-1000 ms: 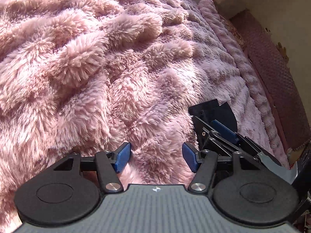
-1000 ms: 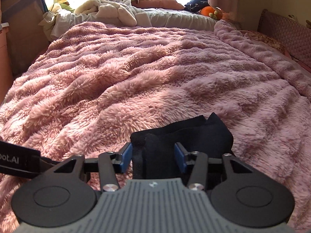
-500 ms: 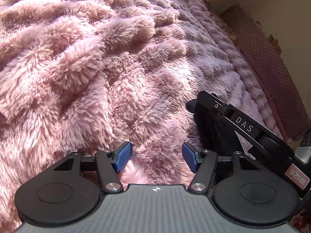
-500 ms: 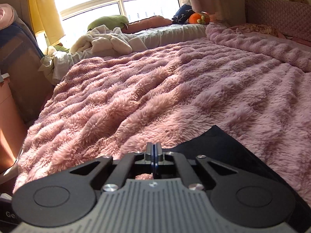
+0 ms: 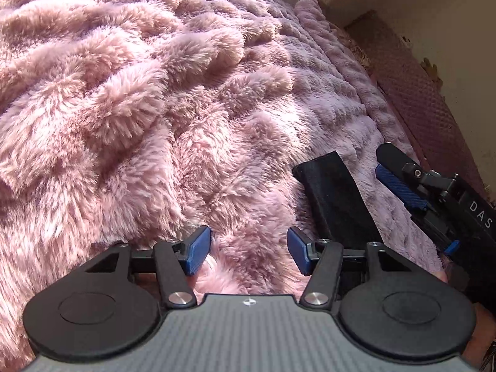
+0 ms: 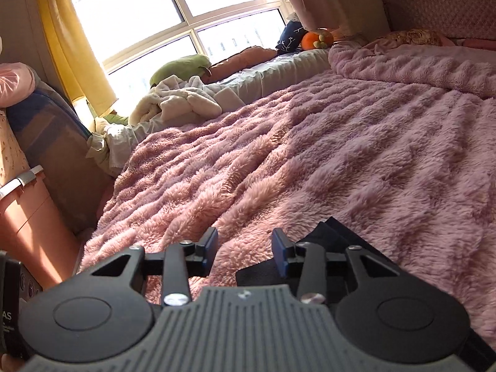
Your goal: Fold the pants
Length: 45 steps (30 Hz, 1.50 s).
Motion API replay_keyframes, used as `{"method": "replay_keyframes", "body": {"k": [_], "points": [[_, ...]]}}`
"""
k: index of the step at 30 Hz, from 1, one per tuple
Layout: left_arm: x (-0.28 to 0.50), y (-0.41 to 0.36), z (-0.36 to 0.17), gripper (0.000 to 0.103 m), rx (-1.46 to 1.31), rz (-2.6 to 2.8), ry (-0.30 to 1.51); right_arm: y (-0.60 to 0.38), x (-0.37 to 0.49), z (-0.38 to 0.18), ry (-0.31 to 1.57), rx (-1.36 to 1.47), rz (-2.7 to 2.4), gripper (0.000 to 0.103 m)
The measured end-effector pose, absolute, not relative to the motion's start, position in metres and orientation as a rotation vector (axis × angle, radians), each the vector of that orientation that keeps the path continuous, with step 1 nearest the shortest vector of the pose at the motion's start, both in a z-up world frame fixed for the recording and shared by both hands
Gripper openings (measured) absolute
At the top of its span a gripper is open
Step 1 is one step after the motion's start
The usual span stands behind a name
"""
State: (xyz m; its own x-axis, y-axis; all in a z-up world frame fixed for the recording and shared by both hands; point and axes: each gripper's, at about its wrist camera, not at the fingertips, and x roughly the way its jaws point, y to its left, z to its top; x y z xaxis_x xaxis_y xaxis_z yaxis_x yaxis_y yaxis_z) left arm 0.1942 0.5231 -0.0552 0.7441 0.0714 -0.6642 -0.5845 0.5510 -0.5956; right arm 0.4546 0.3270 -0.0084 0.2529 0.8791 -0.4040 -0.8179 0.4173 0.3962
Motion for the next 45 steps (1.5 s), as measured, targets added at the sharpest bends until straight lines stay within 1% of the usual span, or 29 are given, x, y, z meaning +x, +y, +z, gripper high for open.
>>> {"method": "replay_keyframes", "body": {"k": [3,4,5,6,7,9,11,12,13,15,18,20,21,22,23,26,27,28,29,30,31,33,35,37,41,42,43,44,45], "points": [[0.194,0.518,-0.046,0.066,-0.917,0.355,0.579,0.286,0.467,0.012,0.565,0.086,1.118,0.035],[0.194,0.513,-0.042,0.067,-0.909,0.331,0.557,0.273,0.471,0.014,0.566,0.078,1.103,0.033],[0.194,0.508,-0.038,0.068,-0.894,0.305,0.542,0.258,0.476,0.016,0.572,0.071,1.084,0.030],[0.195,0.502,-0.034,0.068,-0.878,0.276,0.534,0.240,0.480,0.015,0.589,0.055,1.067,0.023],[0.197,0.495,-0.033,0.068,-0.862,0.247,0.532,0.224,0.481,0.014,0.605,0.030,1.054,0.018],[0.203,0.478,-0.032,0.068,-0.840,0.186,0.541,0.194,0.480,0.007,0.636,-0.048,1.022,0.017],[0.208,0.460,-0.034,0.068,-0.824,0.124,0.545,0.168,0.479,-0.005,0.716,-0.114,0.989,0.020],[0.210,0.451,-0.035,0.068,-0.816,0.092,0.552,0.157,0.480,-0.013,0.770,-0.128,0.969,0.038],[0.213,0.442,-0.035,0.068,-0.803,0.060,0.562,0.148,0.480,-0.022,0.806,-0.127,0.954,0.050],[0.216,0.426,-0.037,0.068,-0.750,0.014,0.582,0.137,0.480,-0.036,0.845,-0.143,0.946,0.048],[0.218,0.410,-0.040,0.068,-0.673,0.017,0.621,0.134,0.478,-0.050,0.810,-0.233,0.942,0.048],[0.217,0.409,-0.047,0.068,-0.693,0.019,0.639,0.132,0.478,-0.056,0.791,-0.231,0.988,0.041],[0.217,0.409,-0.050,0.068,-0.709,0.014,0.649,0.131,0.477,-0.057,0.768,-0.238,1.003,0.030],[0.217,0.411,-0.053,0.068,-0.725,0.008,0.661,0.133,0.476,-0.057,0.744,-0.265,1.002,0.010],[0.217,0.413,-0.057,0.068,-0.737,0.005,0.665,0.135,0.478,-0.058,0.733,-0.286,0.991,0.002],[0.213,0.420,-0.062,0.067,-0.762,0.005,0.657,0.131,0.483,-0.057,0.710,-0.275,0.950,0.002],[0.211,0.422,-0.063,0.067,-0.770,0.000,0.653,0.131,0.485,-0.056,0.676,-0.304,0.863,0.004],[0.208,0.424,-0.064,0.067,-0.778,-0.004,0.652,0.130,0.487,-0.055,0.650,-0.332,0.764,0.016],[0.205,0.426,-0.065,0.067,-0.785,-0.004,0.652,0.126,0.492,-0.054,0.632,-0.348,0.646,0.025],[0.203,0.427,-0.065,0.067,-0.786,-0.004,0.652,0.118,0.496,-0.051,0.625,-0.325,0.588,0.037],[0.202,0.428,-0.065,0.067,-0.785,-0.004,0.653,0.106,0.500,-0.046,0.620,-0.273,0.569,0.035],[0.200,0.429,-0.064,0.067,-0.787,-0.005,0.652,0.074,0.502,-0.031,0.612,-0.160,0.545,0.037],[0.199,0.430,-0.063,0.069,-0.797,-0.009,0.651,0.039,0.494,-0.012,0.580,-0.091,0.512,0.043],[0.199,0.433,-0.066,0.070,-0.836,-0.026,0.646,0.004,0.479,0.001,0.561,-0.026,0.473,0.051],[0.196,0.446,-0.076,0.071,-0.988,-0.031,0.613,-0.066,0.437,0.017,0.580,0.071,0.446,0.050],[0.195,0.452,-0.078,0.071,-1.019,-0.029,0.601,-0.080,0.421,0.018,0.580,0.056,0.453,0.044],[0.194,0.455,-0.078,0.071,-1.038,-0.029,0.594,-0.092,0.405,0.017,0.581,0.020,0.458,0.031],[0.194,0.458,-0.079,0.071,-1.056,-0.023,0.587,-0.099,0.394,0.015,0.593,-0.001,0.461,0.022],[0.193,0.460,-0.079,0.071,-1.067,-0.019,0.583,-0.109,0.379,0.009,0.624,-0.011,0.474,0.011]]}}
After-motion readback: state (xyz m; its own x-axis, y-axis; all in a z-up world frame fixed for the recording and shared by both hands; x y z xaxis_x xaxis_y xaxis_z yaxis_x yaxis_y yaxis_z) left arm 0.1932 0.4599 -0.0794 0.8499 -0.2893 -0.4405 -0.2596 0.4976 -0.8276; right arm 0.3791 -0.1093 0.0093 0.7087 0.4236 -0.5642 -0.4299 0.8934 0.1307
